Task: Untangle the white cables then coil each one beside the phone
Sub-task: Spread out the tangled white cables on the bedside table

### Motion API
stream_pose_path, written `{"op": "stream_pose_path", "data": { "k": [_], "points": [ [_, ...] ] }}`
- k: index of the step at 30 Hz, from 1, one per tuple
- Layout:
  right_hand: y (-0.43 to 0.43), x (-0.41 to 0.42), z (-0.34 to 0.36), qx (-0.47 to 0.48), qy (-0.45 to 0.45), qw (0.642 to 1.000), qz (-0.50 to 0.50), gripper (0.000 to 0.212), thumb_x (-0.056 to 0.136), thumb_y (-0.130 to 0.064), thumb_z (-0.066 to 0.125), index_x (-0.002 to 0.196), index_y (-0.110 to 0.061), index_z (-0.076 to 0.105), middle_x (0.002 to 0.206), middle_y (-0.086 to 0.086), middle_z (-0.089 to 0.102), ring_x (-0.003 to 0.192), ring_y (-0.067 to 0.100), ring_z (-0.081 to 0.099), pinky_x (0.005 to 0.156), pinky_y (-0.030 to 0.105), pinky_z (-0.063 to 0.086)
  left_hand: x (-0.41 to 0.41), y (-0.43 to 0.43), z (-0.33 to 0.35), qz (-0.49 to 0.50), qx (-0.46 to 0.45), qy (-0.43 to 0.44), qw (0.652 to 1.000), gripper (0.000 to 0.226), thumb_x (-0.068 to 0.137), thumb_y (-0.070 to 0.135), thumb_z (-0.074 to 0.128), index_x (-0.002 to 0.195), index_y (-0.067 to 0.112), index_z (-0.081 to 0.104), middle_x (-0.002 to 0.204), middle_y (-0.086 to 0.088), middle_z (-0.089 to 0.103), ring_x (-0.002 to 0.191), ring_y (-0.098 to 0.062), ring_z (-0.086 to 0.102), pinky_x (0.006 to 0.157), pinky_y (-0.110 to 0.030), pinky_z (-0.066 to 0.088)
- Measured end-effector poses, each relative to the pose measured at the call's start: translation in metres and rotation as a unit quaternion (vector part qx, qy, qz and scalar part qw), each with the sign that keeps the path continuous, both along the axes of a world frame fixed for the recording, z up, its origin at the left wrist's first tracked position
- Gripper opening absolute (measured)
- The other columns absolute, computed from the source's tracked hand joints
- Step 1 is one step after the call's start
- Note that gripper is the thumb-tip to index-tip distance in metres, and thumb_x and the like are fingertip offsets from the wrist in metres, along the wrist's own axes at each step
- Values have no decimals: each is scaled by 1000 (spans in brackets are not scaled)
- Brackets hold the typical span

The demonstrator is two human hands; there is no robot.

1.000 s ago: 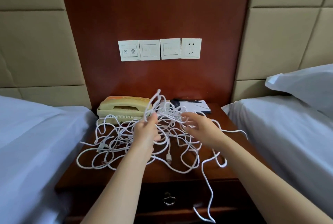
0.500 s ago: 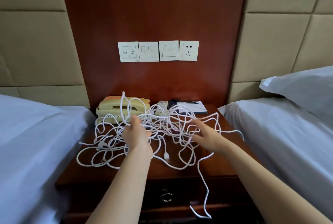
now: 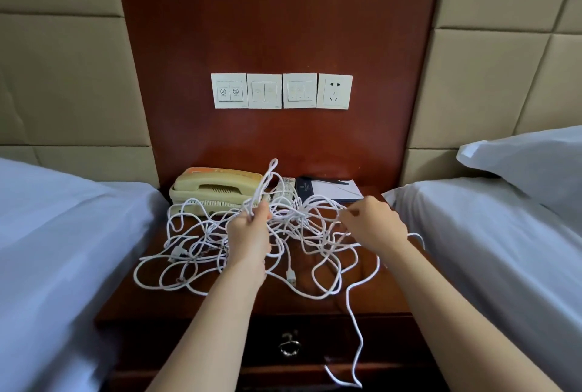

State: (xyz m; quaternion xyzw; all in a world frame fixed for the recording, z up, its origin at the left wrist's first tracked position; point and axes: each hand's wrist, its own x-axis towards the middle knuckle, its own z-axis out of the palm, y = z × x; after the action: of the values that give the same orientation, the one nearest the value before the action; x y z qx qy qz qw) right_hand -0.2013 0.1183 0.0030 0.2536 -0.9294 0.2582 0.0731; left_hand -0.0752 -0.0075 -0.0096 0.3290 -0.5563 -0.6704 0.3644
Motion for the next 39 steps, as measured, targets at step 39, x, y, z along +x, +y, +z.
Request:
{"op": "stream_pose_path", "data": {
  "k": [39],
  "points": [
    [-51, -5, -4, -45, 232, 970, 50, 28, 98, -26, 42, 96, -10, 64, 100, 2, 61, 95, 27, 57, 64, 31, 35, 9, -11, 45, -56, 162, 236, 957, 37, 102, 23, 37, 66, 16, 37, 38, 10, 22, 31, -3, 19, 33, -15, 15]
  ]
}}
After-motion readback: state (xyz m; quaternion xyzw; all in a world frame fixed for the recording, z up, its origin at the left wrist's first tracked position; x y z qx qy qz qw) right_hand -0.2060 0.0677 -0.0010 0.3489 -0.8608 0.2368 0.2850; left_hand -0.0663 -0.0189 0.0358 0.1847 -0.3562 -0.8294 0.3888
